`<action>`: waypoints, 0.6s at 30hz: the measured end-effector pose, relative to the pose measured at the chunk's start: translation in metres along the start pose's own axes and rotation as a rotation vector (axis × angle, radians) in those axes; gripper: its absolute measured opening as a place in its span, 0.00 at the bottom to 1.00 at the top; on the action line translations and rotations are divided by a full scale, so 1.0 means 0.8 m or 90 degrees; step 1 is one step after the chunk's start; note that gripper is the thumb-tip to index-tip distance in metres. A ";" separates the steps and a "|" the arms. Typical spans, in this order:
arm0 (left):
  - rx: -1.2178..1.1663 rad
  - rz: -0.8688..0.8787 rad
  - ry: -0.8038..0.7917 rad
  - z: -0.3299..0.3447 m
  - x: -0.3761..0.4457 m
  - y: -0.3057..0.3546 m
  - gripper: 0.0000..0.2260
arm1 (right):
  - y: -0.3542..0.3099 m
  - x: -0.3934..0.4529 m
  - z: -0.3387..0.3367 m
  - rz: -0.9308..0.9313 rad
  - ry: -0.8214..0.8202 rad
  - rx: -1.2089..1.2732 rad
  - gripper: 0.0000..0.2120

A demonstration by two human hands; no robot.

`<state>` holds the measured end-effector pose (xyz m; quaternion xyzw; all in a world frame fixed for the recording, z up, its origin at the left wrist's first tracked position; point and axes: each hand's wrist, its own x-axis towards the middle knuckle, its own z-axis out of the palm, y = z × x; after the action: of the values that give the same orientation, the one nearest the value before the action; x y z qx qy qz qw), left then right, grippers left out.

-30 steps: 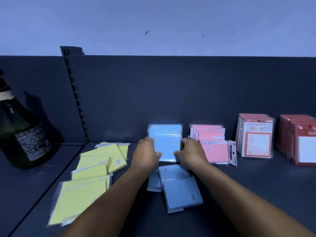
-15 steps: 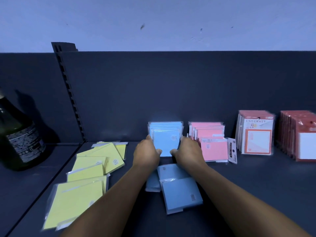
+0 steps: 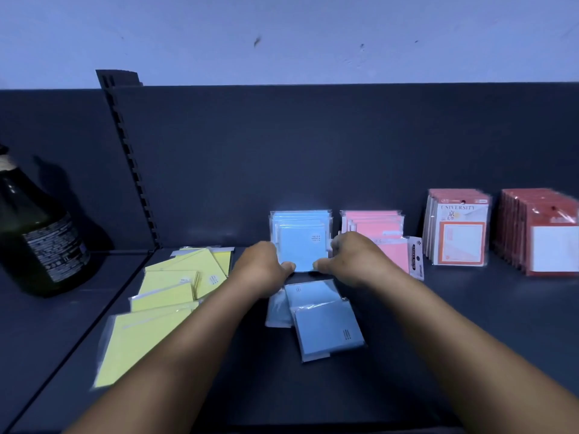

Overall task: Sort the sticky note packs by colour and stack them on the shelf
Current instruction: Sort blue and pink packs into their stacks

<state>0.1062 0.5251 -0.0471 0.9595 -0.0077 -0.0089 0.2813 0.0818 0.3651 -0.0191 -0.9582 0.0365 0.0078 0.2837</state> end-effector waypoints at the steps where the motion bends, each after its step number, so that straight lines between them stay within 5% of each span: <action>1: 0.030 0.006 -0.028 -0.003 -0.007 -0.002 0.17 | 0.001 -0.010 -0.007 -0.015 -0.039 -0.011 0.15; 4: 0.128 0.004 -0.102 -0.006 -0.032 -0.004 0.26 | 0.005 -0.042 -0.019 -0.043 -0.168 -0.095 0.17; 10: 0.010 -0.036 -0.143 -0.004 -0.046 0.000 0.18 | 0.012 -0.072 -0.005 -0.046 -0.225 -0.175 0.38; 16: -0.187 -0.081 -0.170 -0.005 -0.053 -0.003 0.13 | 0.026 -0.066 0.007 -0.034 -0.205 0.010 0.31; 18: -0.285 -0.072 -0.171 -0.002 -0.053 -0.004 0.20 | 0.031 -0.066 0.011 -0.029 -0.175 0.052 0.27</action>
<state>0.0640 0.5296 -0.0466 0.8626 0.0107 -0.1535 0.4818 0.0273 0.3524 -0.0379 -0.9363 -0.0239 0.1314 0.3248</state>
